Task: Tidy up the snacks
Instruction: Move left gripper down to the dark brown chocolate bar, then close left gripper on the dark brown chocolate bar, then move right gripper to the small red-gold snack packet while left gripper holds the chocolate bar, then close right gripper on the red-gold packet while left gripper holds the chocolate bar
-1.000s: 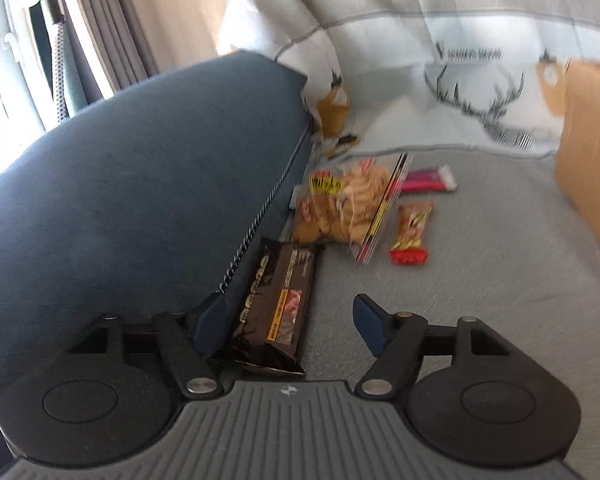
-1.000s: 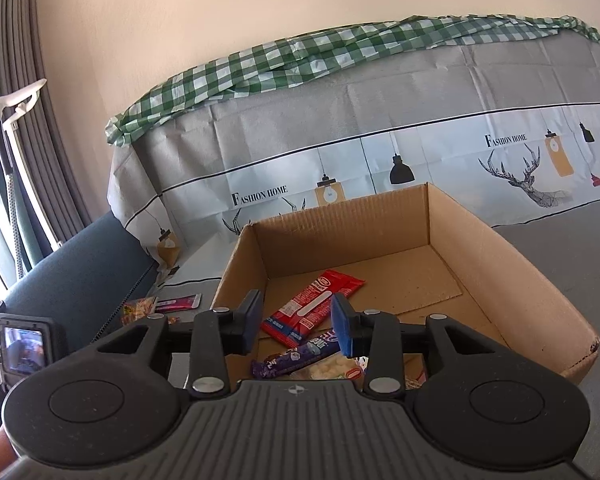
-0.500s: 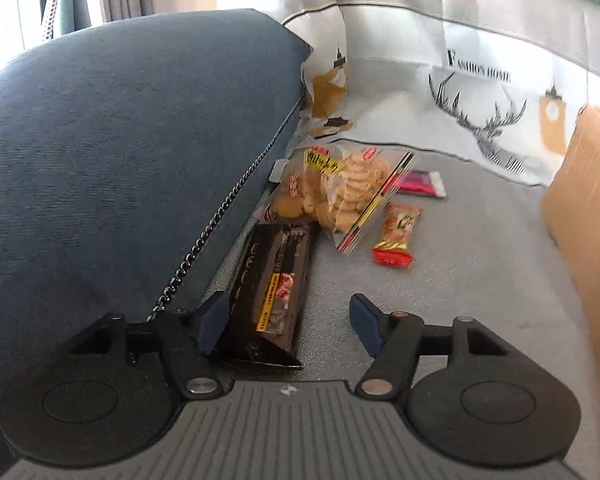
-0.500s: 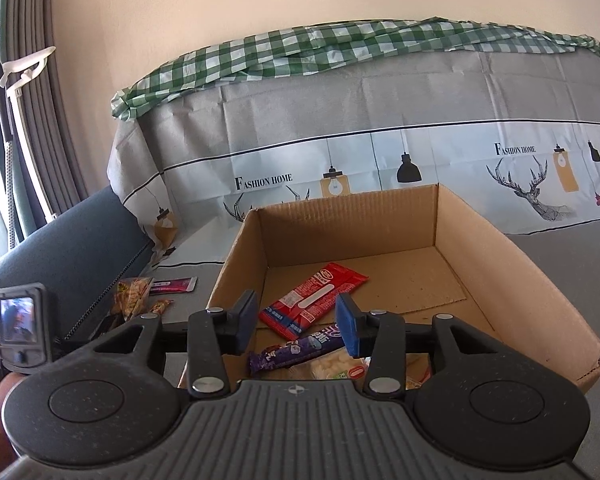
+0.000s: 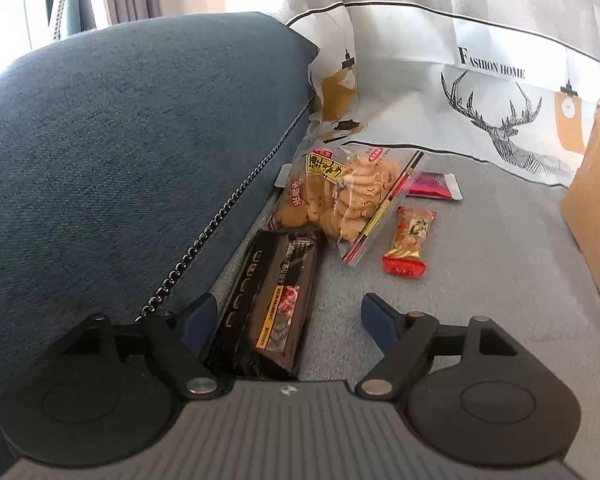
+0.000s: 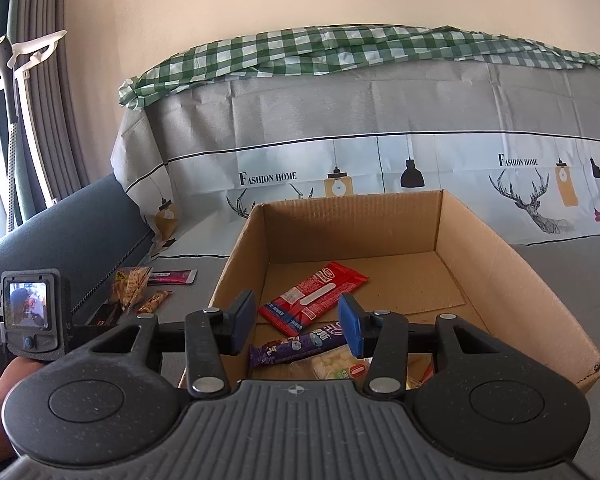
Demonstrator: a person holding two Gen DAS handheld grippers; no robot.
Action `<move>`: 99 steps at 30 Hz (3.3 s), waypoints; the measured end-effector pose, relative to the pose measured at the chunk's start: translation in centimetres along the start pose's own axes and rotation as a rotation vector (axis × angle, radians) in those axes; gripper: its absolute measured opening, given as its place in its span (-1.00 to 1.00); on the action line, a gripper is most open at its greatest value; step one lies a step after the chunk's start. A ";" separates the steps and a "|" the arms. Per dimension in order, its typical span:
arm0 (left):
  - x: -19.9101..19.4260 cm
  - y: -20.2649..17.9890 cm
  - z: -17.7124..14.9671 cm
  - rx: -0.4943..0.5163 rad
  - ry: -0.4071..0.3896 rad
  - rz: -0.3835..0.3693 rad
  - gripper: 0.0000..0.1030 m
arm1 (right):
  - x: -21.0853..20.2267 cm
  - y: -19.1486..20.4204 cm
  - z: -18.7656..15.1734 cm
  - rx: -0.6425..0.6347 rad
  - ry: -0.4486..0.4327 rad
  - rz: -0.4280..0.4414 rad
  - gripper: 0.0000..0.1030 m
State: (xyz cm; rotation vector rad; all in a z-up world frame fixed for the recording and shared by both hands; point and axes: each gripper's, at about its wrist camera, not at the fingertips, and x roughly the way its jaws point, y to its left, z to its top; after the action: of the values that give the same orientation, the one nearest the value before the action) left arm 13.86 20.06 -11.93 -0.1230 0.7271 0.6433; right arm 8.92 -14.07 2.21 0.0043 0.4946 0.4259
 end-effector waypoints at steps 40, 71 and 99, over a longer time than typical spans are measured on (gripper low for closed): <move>-3.0 5.6 -1.5 -0.389 0.097 -0.119 -0.14 | 12.2 13.7 4.6 -0.062 0.202 0.185 -0.51; -3.1 5.5 -2.1 -0.369 0.076 -0.131 -0.14 | 27.5 19.7 -1.1 -0.251 0.433 0.082 -0.65; -10.8 4.3 -2.8 0.052 0.246 -0.438 -0.16 | 2.3 14.5 -7.2 -0.306 0.350 0.349 -0.64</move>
State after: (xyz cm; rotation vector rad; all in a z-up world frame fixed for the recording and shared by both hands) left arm 3.62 17.13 -6.55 -0.3073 0.9184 0.1913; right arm 1.66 -0.64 -3.62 -0.2868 0.7729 0.8493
